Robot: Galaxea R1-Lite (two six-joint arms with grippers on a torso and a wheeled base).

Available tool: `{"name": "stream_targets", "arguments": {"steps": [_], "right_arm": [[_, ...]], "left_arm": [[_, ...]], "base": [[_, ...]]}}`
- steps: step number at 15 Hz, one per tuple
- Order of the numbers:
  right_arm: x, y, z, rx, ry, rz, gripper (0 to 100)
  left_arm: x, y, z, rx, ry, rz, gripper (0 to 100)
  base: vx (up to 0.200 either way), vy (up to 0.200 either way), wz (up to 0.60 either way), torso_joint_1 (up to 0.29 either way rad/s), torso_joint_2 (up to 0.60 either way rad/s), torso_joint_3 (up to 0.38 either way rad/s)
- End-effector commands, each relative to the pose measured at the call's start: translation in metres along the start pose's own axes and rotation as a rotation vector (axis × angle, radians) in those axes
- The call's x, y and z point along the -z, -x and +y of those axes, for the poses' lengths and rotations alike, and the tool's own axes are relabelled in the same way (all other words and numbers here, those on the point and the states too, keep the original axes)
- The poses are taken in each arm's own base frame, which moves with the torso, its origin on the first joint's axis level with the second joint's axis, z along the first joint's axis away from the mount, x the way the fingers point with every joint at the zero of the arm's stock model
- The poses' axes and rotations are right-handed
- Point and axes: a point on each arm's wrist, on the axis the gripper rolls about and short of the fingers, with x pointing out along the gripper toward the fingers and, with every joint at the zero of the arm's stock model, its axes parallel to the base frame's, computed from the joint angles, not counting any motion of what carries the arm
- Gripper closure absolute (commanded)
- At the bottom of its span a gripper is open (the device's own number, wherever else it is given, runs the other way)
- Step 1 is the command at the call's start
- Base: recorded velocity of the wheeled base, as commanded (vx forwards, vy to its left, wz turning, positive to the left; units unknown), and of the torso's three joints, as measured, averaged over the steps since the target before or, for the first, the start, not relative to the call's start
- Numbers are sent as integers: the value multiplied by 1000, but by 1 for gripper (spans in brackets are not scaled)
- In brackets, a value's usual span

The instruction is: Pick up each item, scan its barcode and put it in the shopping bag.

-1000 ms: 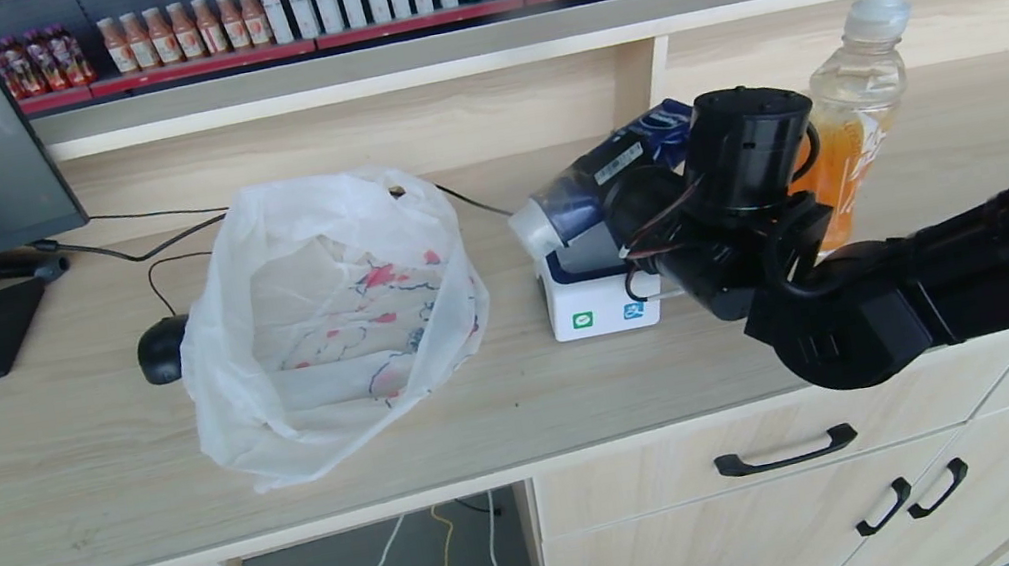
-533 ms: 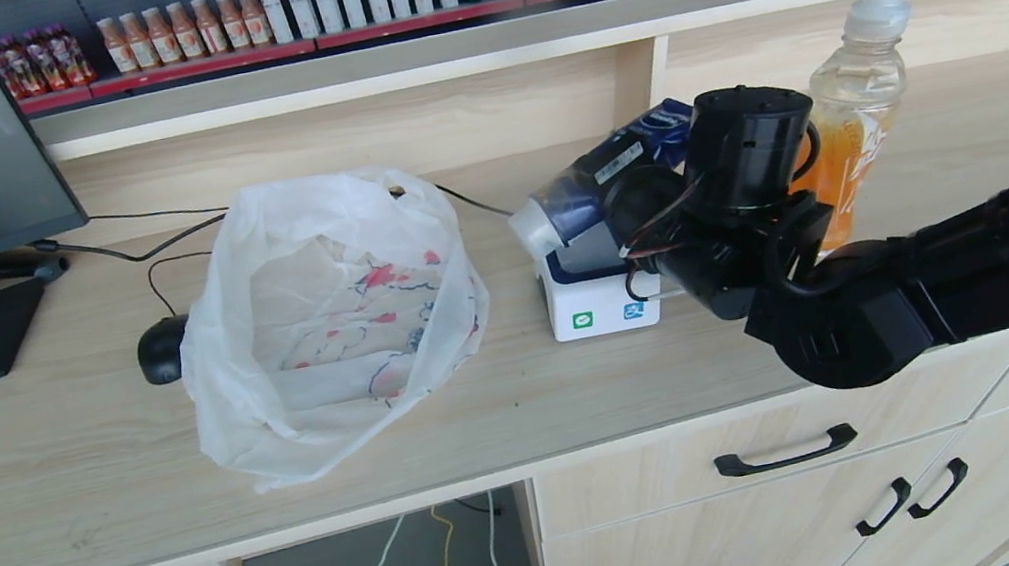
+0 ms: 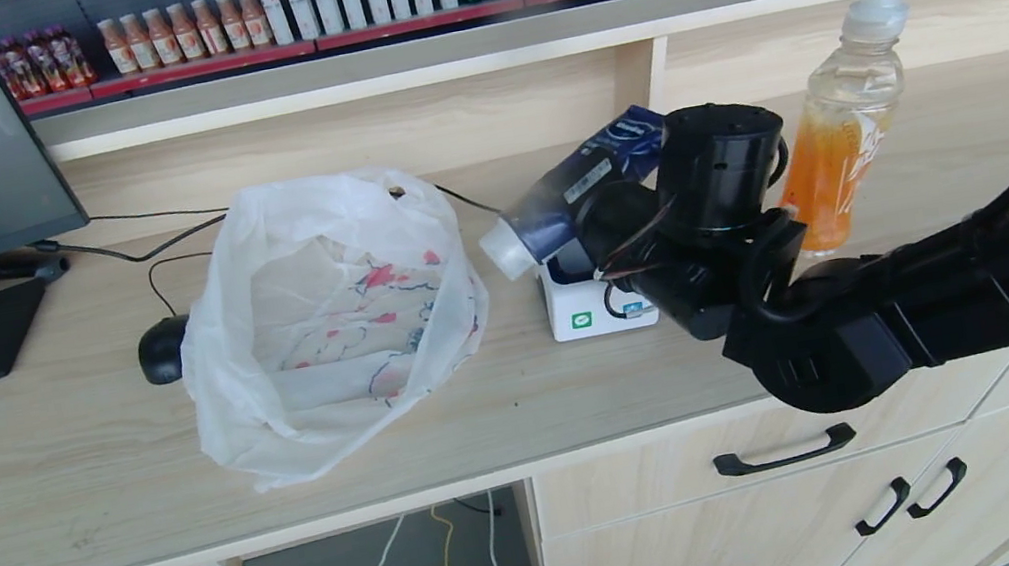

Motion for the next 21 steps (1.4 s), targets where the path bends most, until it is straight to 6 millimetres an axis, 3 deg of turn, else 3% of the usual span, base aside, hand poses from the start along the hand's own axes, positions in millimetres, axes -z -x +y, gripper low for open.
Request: {"name": "stream_targets", "arguments": {"steps": [1, 4, 8, 12, 15, 17, 21], "right_arm": [[5, -3, 1, -17, 24, 23, 100], [2, 0, 16, -63, 97, 22, 100], [8, 27, 59, -171, 188, 42, 100], [-17, 53, 80, -235, 430, -37, 100], [-30, 92, 66, -242, 645, -66, 100], [-28, 106, 50, -264, 765, -121, 100], [-20, 113, 31, -324, 948, -145, 100]], "left_arm": [[0, 0, 0, 0, 0, 2, 0], [0, 0, 0, 0, 0, 0, 0], [0, 0, 0, 0, 0, 0, 0], [0, 0, 0, 0, 0, 2, 0], [0, 0, 0, 0, 0, 0, 0], [0, 0, 0, 0, 0, 2, 0], [0, 0, 0, 0, -3, 0, 0]], "base": [[0, 0, 0, 0, 0, 0], [0, 0, 0, 0, 0, 0], [0, 0, 0, 0, 0, 0], [0, 0, 0, 0, 0, 0], [0, 0, 0, 0, 0, 0], [0, 0, 0, 0, 0, 0], [0, 0, 0, 0, 0, 0]]}}
